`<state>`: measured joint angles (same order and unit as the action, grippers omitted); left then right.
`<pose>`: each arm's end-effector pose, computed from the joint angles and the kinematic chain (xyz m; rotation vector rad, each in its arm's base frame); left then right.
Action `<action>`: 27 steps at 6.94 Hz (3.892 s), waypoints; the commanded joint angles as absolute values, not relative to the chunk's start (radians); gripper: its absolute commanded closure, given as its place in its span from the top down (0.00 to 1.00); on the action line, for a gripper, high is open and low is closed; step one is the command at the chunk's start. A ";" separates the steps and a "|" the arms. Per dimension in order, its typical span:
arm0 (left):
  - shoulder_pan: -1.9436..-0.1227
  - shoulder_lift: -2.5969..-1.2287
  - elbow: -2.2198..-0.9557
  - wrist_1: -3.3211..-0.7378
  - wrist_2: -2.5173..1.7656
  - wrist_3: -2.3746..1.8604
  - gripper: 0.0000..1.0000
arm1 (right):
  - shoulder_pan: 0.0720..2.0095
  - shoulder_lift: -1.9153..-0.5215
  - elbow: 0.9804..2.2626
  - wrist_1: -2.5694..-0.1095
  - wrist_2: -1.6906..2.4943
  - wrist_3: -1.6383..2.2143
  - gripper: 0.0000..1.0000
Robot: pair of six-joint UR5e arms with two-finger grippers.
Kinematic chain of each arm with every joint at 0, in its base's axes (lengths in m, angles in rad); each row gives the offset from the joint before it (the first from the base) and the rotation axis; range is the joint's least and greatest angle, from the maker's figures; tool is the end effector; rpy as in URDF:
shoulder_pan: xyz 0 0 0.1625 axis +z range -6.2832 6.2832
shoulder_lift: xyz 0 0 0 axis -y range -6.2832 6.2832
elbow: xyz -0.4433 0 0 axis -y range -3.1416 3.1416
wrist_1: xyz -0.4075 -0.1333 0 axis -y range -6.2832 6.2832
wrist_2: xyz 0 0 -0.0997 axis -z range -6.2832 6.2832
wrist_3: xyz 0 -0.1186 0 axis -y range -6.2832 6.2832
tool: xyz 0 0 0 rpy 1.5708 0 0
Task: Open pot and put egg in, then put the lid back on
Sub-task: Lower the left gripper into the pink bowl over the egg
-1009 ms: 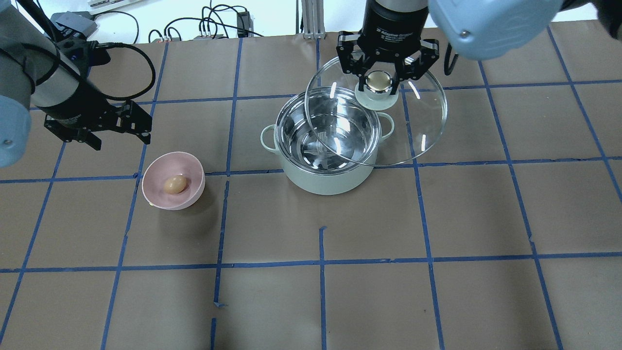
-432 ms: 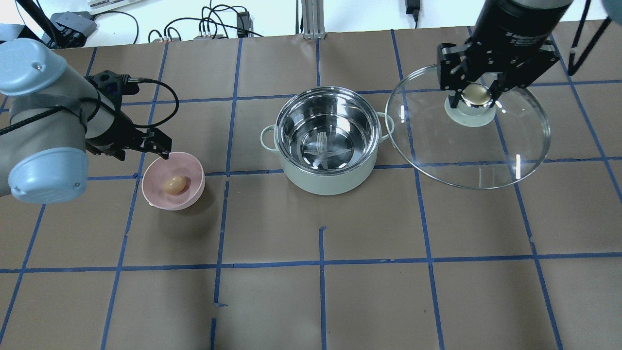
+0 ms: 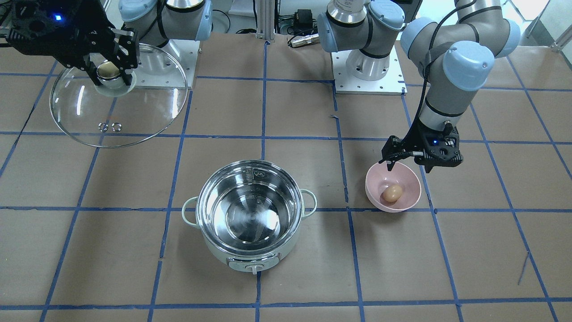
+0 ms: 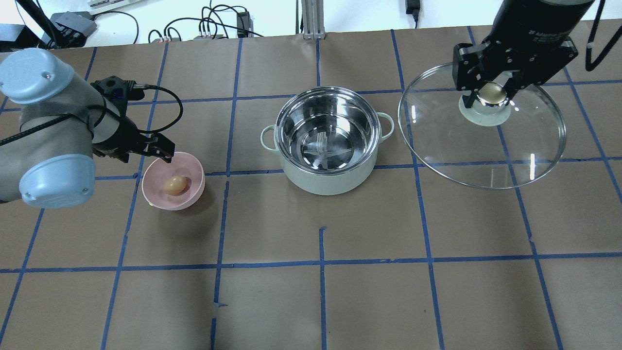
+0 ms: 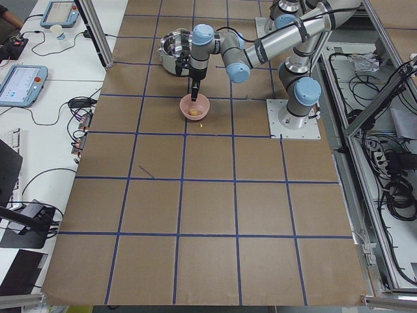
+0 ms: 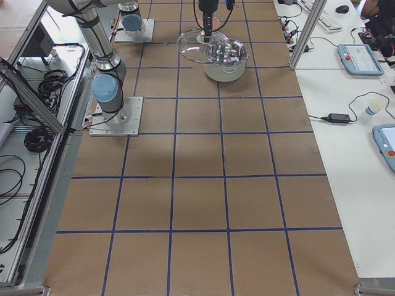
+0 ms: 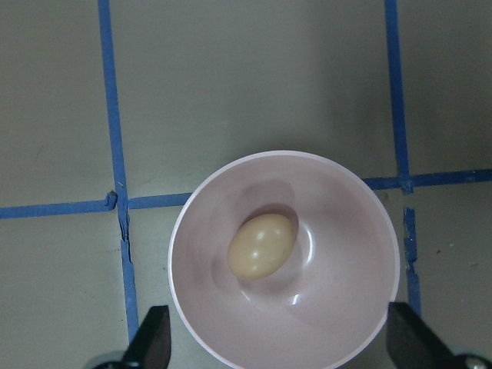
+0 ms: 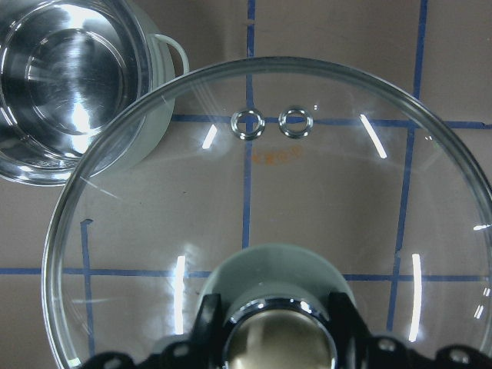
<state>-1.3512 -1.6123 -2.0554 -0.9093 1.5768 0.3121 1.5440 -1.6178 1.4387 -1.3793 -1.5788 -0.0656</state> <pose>-0.0236 -0.5028 0.2967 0.1424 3.0905 -0.2000 0.1195 -0.4817 0.5581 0.0609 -3.1335 -0.0200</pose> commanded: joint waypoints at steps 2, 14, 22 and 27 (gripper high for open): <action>-1.361 -1.658 -2.086 -0.845 1.592 0.372 0.99 | 1.543 -1.623 1.437 -1.379 -1.574 -0.066 0.07; -1.361 -1.758 -2.171 -0.657 1.582 0.704 0.97 | 1.546 -1.624 1.437 -1.379 -1.569 -0.066 0.07; -1.359 -1.779 -2.166 -0.652 1.603 0.701 1.00 | 1.546 -1.626 1.437 -1.379 -1.566 -0.066 0.07; -1.358 -1.807 -2.166 -0.647 1.589 0.826 0.99 | 1.546 -1.626 1.437 -1.381 -1.566 -0.066 0.08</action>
<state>-1.3576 -1.7920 -2.1670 -0.6480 1.5910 0.7727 1.5462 -1.6254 1.4374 -1.3801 -1.5662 -0.0660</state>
